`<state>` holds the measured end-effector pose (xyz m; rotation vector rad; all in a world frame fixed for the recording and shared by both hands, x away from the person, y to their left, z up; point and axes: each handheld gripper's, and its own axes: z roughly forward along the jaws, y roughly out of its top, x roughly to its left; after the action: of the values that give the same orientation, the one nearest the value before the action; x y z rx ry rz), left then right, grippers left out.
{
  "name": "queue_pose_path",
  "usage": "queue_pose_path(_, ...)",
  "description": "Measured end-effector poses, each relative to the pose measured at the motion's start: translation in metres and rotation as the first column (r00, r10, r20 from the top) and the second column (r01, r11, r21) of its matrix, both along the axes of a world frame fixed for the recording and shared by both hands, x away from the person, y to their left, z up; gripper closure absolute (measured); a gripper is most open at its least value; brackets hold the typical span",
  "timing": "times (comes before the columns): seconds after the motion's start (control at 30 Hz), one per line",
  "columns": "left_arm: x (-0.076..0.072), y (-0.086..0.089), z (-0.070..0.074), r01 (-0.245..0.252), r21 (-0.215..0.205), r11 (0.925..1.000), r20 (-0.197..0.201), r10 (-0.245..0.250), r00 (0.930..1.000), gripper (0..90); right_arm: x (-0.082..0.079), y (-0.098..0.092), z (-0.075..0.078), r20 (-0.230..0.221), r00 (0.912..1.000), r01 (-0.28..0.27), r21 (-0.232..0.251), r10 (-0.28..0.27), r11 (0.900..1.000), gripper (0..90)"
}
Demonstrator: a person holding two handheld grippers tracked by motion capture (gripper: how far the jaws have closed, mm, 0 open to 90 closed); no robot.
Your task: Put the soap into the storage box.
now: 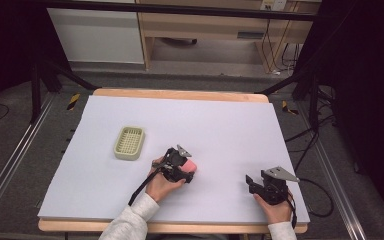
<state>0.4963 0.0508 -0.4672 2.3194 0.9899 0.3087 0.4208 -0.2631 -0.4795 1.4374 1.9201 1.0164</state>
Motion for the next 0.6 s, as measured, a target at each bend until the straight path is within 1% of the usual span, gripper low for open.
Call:
queue_pose_path(0.1,0.0,0.001,0.001,0.004,0.002,1.0,-0.004,-0.004,1.0,37.1,0.0,0.0,0.0,0.0,1.0,0.0,0.001,0.0,1.0,37.2)
queue_pose_path(0.13,-0.001,0.001,0.002,0.003,-0.008,1.0,-0.006,-0.003,1.0,37.1,0.0,0.0,0.0,0.0,1.0,0.0,0.001,0.0,1.0,37.2)
queue_pose_path(0.2,-0.001,0.002,0.003,0.007,-0.01,0.9999,-0.008,-0.007,0.9999,37.2,0.0,0.0,0.0,0.0,1.0,0.0,0.002,0.0,1.0,37.2)
queue_pose_path(0.27,-0.002,0.004,0.008,0.01,-0.01,0.9999,0.001,-0.01,1.0,37.1,0.0,0.0,0.0,0.001,1.0,0.0,0.001,0.0,1.0,37.2)
queue_pose_path(0.33,-0.004,0.007,0.015,0.009,-0.022,0.9997,0.004,-0.009,0.9999,37.1,0.0,0.0,0.0,0.003,1.0,-0.001,0.0,0.001,1.0,37.2)
queue_pose_path(0.4,-0.004,0.008,0.018,0.011,-0.024,0.9996,0.01,-0.011,0.9999,37.2,0.0,0.0,0.0,0.004,1.0,0.001,0.0,-0.001,1.0,37.2)
queue_pose_path(0.43,-0.005,0.011,0.023,0.013,-0.029,0.9995,0.017,-0.013,0.9998,37.2,0.0,0.0,0.0,0.004,1.0,0.001,0.001,-0.001,1.0,37.2)
queue_pose_path(0.47,-0.006,0.012,0.026,0.009,-0.041,0.9991,0.02,-0.008,0.9998,37.2,0.0,0.0,0.0,0.002,1.0,0.001,0.002,-0.001,1.0,37.2)
queue_pose_path(0.5,-0.006,0.014,0.028,0.009,-0.043,0.999,0.024,-0.008,0.9997,37.2,0.0,0.0,0.0,0.003,1.0,0.0,0.001,0.0,1.0,37.1)
queue_pose_path(0.53,-0.006,0.014,0.028,0.009,-0.043,0.999,0.024,-0.008,0.9997,37.2,0.0,0.0,0.0,0.003,1.0,0.0,0.001,0.0,1.0,37.1)
queue_pose_path(0.6,-0.007,0.017,0.033,0.011,-0.052,0.9986,0.028,-0.009,0.9996,37.2,0.0,0.0,0.0,0.005,1.0,0.0,-0.001,0.0,1.0,37.0)
